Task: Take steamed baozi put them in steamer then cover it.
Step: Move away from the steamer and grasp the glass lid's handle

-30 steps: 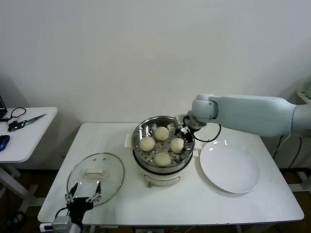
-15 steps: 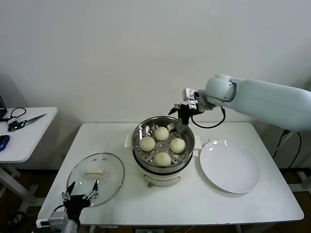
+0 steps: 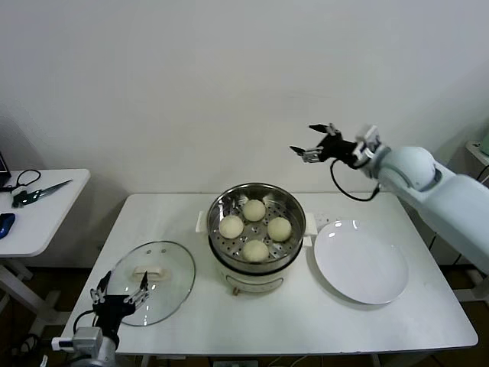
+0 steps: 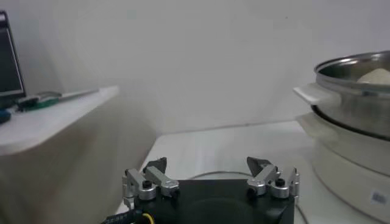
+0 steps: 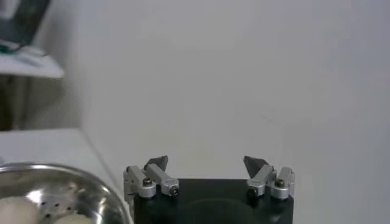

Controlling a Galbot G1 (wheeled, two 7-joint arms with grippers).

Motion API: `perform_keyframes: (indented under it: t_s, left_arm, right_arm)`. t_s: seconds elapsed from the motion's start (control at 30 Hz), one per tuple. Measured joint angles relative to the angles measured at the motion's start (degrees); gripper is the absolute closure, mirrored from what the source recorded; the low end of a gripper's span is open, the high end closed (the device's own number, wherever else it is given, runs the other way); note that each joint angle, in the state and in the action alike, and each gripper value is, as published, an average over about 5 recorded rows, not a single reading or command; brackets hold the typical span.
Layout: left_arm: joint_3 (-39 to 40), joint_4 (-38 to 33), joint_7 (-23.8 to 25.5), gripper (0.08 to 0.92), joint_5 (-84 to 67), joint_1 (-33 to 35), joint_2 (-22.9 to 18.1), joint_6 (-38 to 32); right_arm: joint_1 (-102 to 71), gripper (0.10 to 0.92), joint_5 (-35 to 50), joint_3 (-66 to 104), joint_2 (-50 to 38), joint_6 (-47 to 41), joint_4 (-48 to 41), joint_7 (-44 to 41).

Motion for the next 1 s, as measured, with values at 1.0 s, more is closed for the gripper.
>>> perform_keyframes:
  t_s: [1.0]
  left_arm:
    - [-0.08,8.67,-19.52,0.177,48.17,3.35,5.80,-17.05]
  right_arm:
    - [-79.86,0.203,-21.43,57.88,29.02,34.23,6.49,0.99]
